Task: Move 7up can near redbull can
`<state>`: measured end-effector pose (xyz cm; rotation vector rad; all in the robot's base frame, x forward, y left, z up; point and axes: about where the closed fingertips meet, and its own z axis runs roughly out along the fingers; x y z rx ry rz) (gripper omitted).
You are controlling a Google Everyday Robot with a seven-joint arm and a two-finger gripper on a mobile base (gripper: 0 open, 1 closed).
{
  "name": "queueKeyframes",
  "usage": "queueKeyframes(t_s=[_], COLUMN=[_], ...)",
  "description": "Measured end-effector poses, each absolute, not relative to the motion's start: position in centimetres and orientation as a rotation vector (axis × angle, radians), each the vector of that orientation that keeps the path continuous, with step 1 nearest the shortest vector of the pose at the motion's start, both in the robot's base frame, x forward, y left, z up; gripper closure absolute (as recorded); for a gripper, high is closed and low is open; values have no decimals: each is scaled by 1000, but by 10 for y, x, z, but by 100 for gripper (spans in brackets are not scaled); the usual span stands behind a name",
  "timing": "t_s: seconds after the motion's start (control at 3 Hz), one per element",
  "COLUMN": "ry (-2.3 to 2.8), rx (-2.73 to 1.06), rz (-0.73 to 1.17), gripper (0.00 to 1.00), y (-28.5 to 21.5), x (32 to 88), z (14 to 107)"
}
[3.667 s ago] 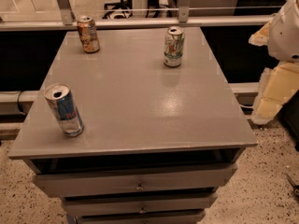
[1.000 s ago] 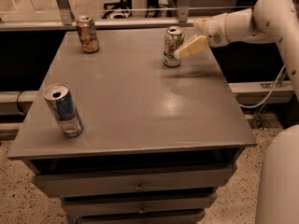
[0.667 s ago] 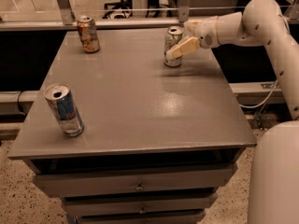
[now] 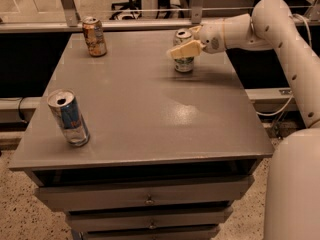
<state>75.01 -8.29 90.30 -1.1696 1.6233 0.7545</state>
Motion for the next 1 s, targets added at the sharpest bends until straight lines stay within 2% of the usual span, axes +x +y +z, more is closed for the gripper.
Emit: queueKeyframes(t_s=[0.33,0.67,1.0], ry=[1578,1530,1532], rx=[-1196,-1201,-1203], rz=[826,865,866], gripper=[77,100,100], y=[-72,-70,-68], x=[711,659,665], z=[933,970,966])
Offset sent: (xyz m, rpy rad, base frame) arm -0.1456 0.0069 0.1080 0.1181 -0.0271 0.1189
